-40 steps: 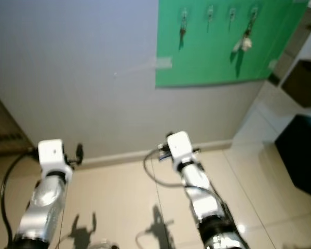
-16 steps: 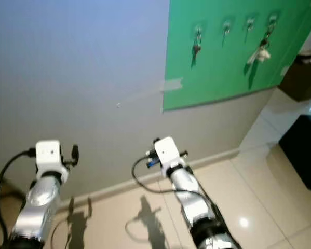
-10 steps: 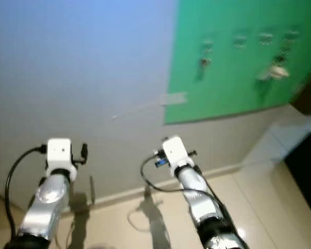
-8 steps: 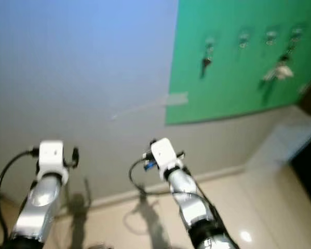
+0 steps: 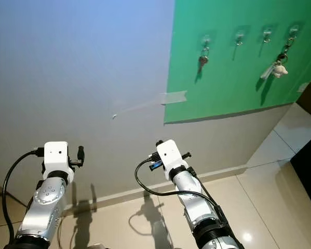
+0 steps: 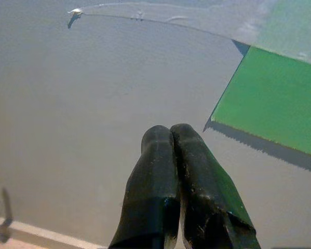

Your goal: Hang keys on a hook

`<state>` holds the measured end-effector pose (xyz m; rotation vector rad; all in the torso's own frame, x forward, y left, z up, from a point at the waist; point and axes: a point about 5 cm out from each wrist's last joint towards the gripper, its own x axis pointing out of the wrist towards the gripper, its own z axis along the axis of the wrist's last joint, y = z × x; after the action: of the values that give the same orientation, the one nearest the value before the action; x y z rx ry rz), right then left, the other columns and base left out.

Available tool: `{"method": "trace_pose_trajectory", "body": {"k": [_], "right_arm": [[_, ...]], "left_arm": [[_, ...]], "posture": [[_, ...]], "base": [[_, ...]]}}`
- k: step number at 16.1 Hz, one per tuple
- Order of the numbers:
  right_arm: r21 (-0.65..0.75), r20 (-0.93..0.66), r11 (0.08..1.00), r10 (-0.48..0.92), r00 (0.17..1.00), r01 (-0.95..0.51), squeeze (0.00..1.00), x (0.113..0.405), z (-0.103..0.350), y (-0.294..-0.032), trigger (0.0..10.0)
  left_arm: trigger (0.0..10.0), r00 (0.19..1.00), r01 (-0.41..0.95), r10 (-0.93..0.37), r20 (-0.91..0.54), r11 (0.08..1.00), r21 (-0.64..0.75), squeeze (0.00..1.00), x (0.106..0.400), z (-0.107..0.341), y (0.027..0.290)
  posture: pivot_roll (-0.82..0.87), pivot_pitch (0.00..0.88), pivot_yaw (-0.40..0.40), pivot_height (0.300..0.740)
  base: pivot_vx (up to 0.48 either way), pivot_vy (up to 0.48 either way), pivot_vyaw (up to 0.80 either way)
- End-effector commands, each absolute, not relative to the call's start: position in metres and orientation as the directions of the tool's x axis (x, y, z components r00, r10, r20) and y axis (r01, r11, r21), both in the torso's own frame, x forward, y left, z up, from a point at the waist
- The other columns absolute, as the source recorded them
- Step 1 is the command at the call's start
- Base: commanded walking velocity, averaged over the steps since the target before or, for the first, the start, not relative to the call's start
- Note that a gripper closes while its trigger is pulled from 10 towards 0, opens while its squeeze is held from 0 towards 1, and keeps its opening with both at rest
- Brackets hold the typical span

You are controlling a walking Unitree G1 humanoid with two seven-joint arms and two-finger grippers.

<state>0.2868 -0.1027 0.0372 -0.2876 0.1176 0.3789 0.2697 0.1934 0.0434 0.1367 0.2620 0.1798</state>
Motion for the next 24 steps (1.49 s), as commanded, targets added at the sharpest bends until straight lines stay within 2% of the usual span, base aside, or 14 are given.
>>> {"method": "trace_pose_trajectory", "body": {"k": [1,3,8,10,11,15,17,24], "right_arm": [[-0.283,-0.129,0.883,0.351,0.927,-0.374,0.00,0.290,0.044,-0.103,10.0],[-0.177,-0.157,0.914,0.341,0.927,-0.366,0.00,0.294,0.044,-0.103,10.0],[-0.203,-0.167,0.906,0.342,0.925,-0.372,0.00,0.293,0.042,-0.102,10.0],[-0.233,-0.159,0.882,0.382,0.910,-0.411,0.00,0.291,0.043,-0.096,10.0],[-0.317,-0.158,0.834,0.424,0.892,-0.452,0.00,0.291,0.045,-0.093,10.0],[-0.244,-0.170,0.871,0.394,0.903,-0.426,0.00,0.293,0.045,-0.096,10.0],[-0.247,-0.168,0.872,0.391,0.905,-0.422,0.00,0.293,0.044,-0.097,10.0],[-0.239,-0.173,0.879,0.381,0.908,-0.414,0.00,0.293,0.043,-0.099,10.0]], "left_arm": [[10.0,0.948,-0.175,0.210,-0.239,0.971,0.161,0.00,0.270,0.045,0.195],[10.0,0.947,-0.184,0.220,-0.235,0.969,0.165,0.00,0.268,0.045,0.196],[10.0,0.942,-0.202,0.238,-0.235,0.965,0.167,0.00,0.264,0.046,0.199],[10.0,0.941,-0.206,0.242,-0.236,0.964,0.167,0.00,0.264,0.045,0.199],[10.0,0.941,-0.208,0.244,-0.236,0.964,0.166,0.00,0.264,0.045,0.199],[10.0,0.940,-0.206,0.242,-0.239,0.965,0.164,0.00,0.262,0.045,0.198],[10.0,0.942,-0.192,0.224,-0.250,0.971,0.145,0.00,0.261,0.043,0.196],[10.0,0.939,-0.187,0.237,-0.248,0.960,0.209,0.00,0.262,0.043,0.196]], "posture": [[-0.09,0.000,0.017,0.740],[-0.08,0.000,0.010,0.736],[-0.07,0.000,0.000,0.736],[-0.06,0.000,-0.005,0.736],[-0.06,0.000,-0.007,0.736],[-0.06,0.000,-0.009,0.736],[-0.06,0.000,-0.010,0.736],[-0.06,0.000,-0.011,0.736]], "base": [[0.000,0.000,0.00],[0.000,0.000,-0.34],[0.000,0.000,-0.73],[0.000,0.000,0.00],[0.000,0.000,0.00],[0.000,0.000,0.60],[0.000,0.000,0.67],[0.000,0.000,0.69]]}}
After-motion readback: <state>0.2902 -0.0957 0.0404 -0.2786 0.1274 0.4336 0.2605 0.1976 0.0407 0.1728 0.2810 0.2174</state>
